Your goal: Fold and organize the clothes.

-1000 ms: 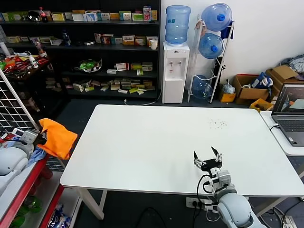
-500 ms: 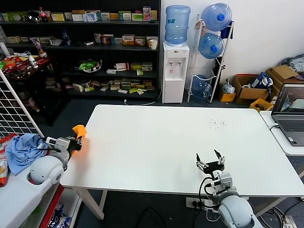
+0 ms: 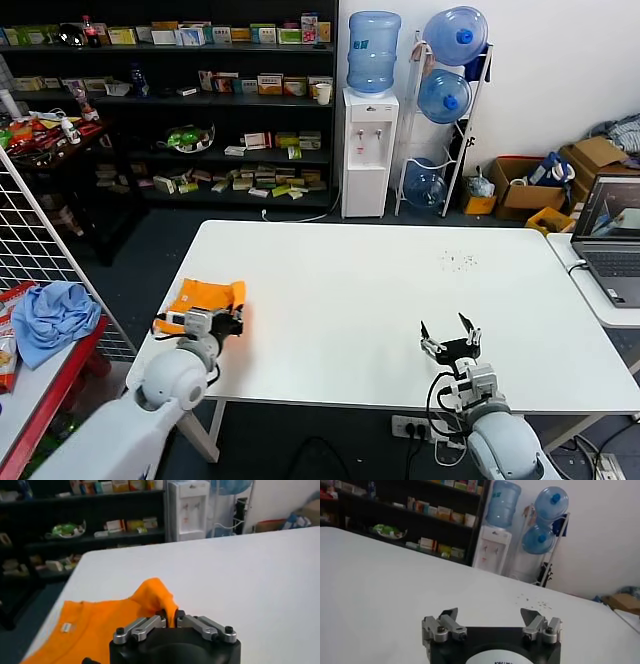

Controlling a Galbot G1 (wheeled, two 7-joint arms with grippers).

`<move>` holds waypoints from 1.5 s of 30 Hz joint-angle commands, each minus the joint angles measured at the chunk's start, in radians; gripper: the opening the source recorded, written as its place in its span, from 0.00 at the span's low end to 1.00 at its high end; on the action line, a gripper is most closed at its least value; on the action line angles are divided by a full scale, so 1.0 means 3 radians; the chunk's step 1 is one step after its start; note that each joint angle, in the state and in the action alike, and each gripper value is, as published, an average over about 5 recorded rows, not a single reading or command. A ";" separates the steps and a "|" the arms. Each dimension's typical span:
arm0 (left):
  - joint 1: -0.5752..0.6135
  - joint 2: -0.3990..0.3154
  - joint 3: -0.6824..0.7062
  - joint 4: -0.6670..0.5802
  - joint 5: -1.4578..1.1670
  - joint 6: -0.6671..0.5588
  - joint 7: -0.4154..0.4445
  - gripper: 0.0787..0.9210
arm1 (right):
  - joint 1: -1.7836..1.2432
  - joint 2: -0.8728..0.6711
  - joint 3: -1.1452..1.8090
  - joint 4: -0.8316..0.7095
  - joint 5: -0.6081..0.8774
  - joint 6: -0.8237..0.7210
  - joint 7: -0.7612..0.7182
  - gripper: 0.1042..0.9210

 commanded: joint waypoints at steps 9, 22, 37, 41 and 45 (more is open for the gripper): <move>-0.0167 -0.2412 0.0371 0.1161 0.0865 -0.0901 -0.0105 0.10 | -0.0208 -0.0082 0.0309 -0.0038 0.0150 0.0248 -0.0093 0.88; -0.0121 -0.2421 0.0341 0.1388 0.0819 -0.2003 0.0156 0.21 | -0.0191 -0.0130 0.0380 -0.0031 0.0232 0.0144 -0.0100 0.88; 0.0859 -0.0539 -0.0165 0.0383 0.1713 -0.2487 0.0709 0.72 | -0.0236 0.0207 0.0848 0.0035 0.0038 0.0052 -0.0728 0.88; 0.1006 -0.0420 -0.0443 0.0347 0.1831 -0.2333 0.0729 0.84 | -0.0205 0.0378 0.0841 0.0014 -0.0075 0.0075 -0.0861 0.88; 0.1031 -0.0478 -0.0623 0.0365 0.1930 -0.2209 0.0708 0.88 | -0.0168 0.0488 0.0884 0.0025 -0.0094 0.0073 -0.0947 0.88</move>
